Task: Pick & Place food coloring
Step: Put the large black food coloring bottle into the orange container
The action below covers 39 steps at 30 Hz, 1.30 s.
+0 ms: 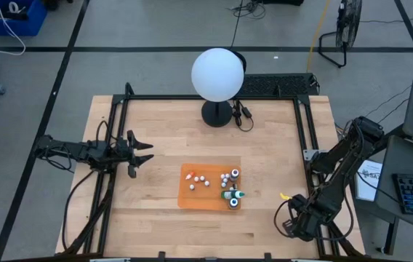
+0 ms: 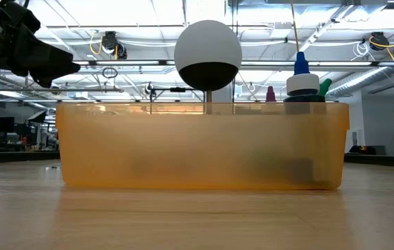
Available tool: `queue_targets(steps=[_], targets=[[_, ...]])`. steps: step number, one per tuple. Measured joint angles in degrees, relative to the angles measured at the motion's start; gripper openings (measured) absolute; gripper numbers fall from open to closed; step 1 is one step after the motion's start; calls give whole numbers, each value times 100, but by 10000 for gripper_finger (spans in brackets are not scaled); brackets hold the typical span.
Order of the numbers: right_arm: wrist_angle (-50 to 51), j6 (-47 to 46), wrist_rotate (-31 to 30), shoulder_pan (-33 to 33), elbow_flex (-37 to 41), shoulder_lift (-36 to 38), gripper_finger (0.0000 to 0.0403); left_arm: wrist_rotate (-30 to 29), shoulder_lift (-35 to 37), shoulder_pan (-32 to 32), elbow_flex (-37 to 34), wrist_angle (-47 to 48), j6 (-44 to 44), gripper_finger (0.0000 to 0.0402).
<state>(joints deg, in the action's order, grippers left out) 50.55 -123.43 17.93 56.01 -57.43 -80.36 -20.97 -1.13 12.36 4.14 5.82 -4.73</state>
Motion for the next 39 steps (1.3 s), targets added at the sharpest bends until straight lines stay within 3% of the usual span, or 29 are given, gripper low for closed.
queue_targets(steps=[6, 11, 14, 21, 24, 29, 35, 39], targets=[[300, 928, -625, -37, -17, 14, 102, 0, 0, 0, 0, 0, 0, 187], [619, 2062, -1882, -279, 12, -25, 101, 1, 1, -1, 0, 0, 0, 187], [547, 2707, -2419, -481, -3, 7, 55, 0, 0, 0, 0, -2, 0, 187], [364, 3708, -2724, -800, 7, -4, 1, 0, 2, -2, 0, 7, 0, 187], [305, 3552, -2602, -854, 4, -4, 16, 2, 1, -2, 0, 7, 0, 186], [716, 3450, -1774, -849, 4, -4, 41, 2, 1, -2, 0, 5, 0, 187], [2038, 3811, -1910, -855, 52, -1, 95, 2, 2, 0, 0, 4, 0, 186], [2129, 4230, -1816, -855, 471, 6, 146, 2, 2, -1, 0, 4, 0, 186]])
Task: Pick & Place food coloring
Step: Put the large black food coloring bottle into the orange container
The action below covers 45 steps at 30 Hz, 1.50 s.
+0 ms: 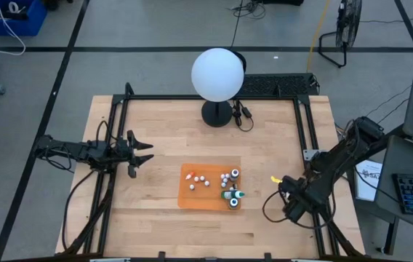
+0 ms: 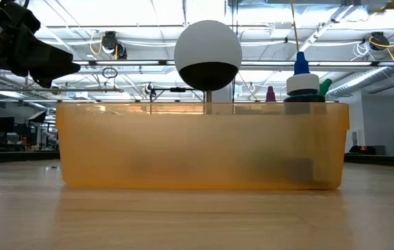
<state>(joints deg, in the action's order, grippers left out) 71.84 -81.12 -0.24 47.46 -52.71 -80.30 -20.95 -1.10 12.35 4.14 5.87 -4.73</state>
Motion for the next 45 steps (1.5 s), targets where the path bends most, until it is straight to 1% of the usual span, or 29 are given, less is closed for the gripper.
queue_targets(steps=[3, 6, 10, 15, 19, 21, 23, 26, 28, 30, 32, 34, 36, 40, 43, 45], targets=[[-547, 244, 369, -15, 469, 3, 179, 0, -2, 1, 0, 0, 0, 186], [-1092, 273, 755, -42, 841, 10, 202, 0, -1, 1, 0, 0, 0, 186], [-1523, 366, 787, -57, 1132, 3, 218, 0, 0, 0, 0, 0, 0, 186], [-2018, 511, 836, -174, 1522, 29, 212, 0, -1, -1, 0, -2, 0, 186], [-2236, 339, 874, -426, 1719, 31, 184, 0, -1, -1, 0, -2, 0, 187], [-2378, 320, 614, -536, 1727, 31, 158, 0, 0, -1, 0, -2, 0, 186], [-2760, 536, 190, -657, 1727, 28, 126, 0, 0, 1, 0, -2, 0, 187], [-3633, 992, -463, -818, 1732, 21, 80, 0, 0, -1, 0, -2, 0, 186], [-4153, 1358, -799, -884, 1732, 12, 77, 0, -1, 1, 0, -2, 0, 186], [-4634, 1687, -1314, -887, 1732, 54, 77, 0, 0, 0, 0, -2, 0, 186], [-4860, 1888, -1718, -883, 1736, 166, 77, 0, -1, 0, 0, -4, 0, 186], [-4786, 1993, -2025, -887, 1727, 367, 77, 0, 0, 1, 0, -2, 0, 187], [-4489, 2026, -2243, -875, 1704, 589, 77, 0, -1, -1, 0, -2, 0, 186], [-4349, 2063, -2560, -711, 1482, 1076, 77, 0, -2, 1, 0, -4, 0, 186], [-4139, 2391, -2974, -608, 1450, 1410, 77, -2, -2, 1, 0, -4, 0, 186], [-4263, 2680, -3296, -551, 1378, 1656, 77, 0, -2, 0, 0, -4, 0, 187]])
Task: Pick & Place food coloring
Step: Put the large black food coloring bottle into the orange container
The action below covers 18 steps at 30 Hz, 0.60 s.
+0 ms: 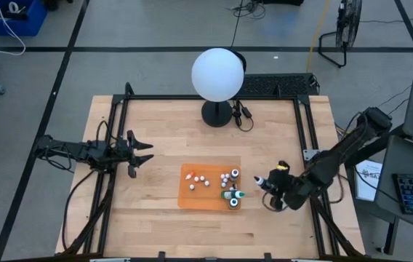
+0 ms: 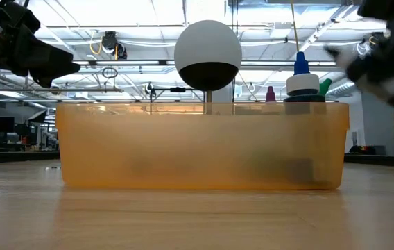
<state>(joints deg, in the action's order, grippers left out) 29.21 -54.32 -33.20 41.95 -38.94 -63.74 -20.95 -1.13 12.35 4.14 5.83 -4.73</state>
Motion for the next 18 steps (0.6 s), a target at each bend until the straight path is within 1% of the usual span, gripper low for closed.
queue_targets(steps=[4, 7, 9, 12, 15, 18], targets=[[-303, 860, -520, 103, -2, 392, 77, -36, 0, -1, 0, 8, 72, 187], [-798, 1772, -778, 125, -2, 538, 77, -320, 2, -6, 0, 2, 627, 186], [-1192, 2462, -773, 78, -2, 540, 77, -564, 2, -8, 0, -3, 1112, 186], [-1824, 3359, -749, -17, -2, 541, 77, -633, 2, -8, 0, -1, 1502, 187], [-2151, 3972, -740, -39, -2, 541, 77, -625, 2, -8, 0, -1, 1456, 187], [-2240, 4280, -735, -49, -2, 541, 77, -616, 2, -8, 0, -2, 1358, 186]])
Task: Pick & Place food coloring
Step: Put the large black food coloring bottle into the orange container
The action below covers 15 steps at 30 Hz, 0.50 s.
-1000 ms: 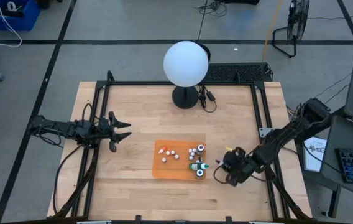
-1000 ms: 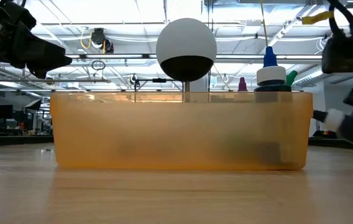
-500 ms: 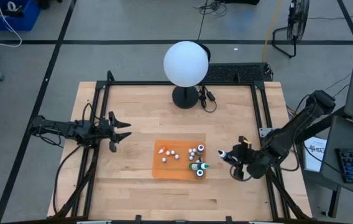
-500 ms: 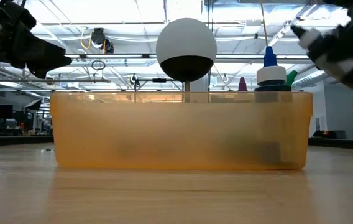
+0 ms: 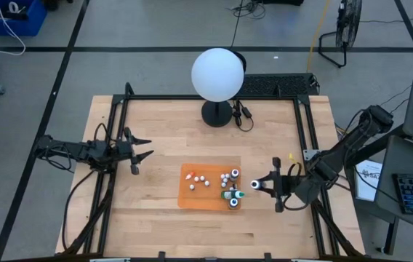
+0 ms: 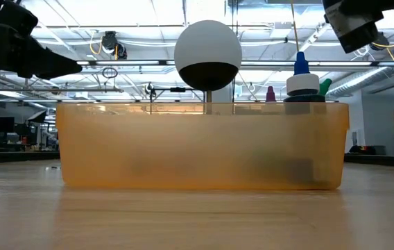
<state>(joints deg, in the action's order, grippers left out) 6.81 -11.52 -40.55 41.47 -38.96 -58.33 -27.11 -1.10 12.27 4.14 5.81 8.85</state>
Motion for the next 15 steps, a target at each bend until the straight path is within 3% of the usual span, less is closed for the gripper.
queue_targets(steps=[8, 12, 15], targets=[[-50, 52, 6, -147, 0, 0, 76, 18, -1, 0, 0, -138, -232, 187], [-192, 140, 11, -240, 0, 0, 76, -6, -2, 0, -1, -609, -759, 187], [-545, 359, 36, -297, 51, -32, 76, -135, -27, 0, 0, -1127, -626, 186]])
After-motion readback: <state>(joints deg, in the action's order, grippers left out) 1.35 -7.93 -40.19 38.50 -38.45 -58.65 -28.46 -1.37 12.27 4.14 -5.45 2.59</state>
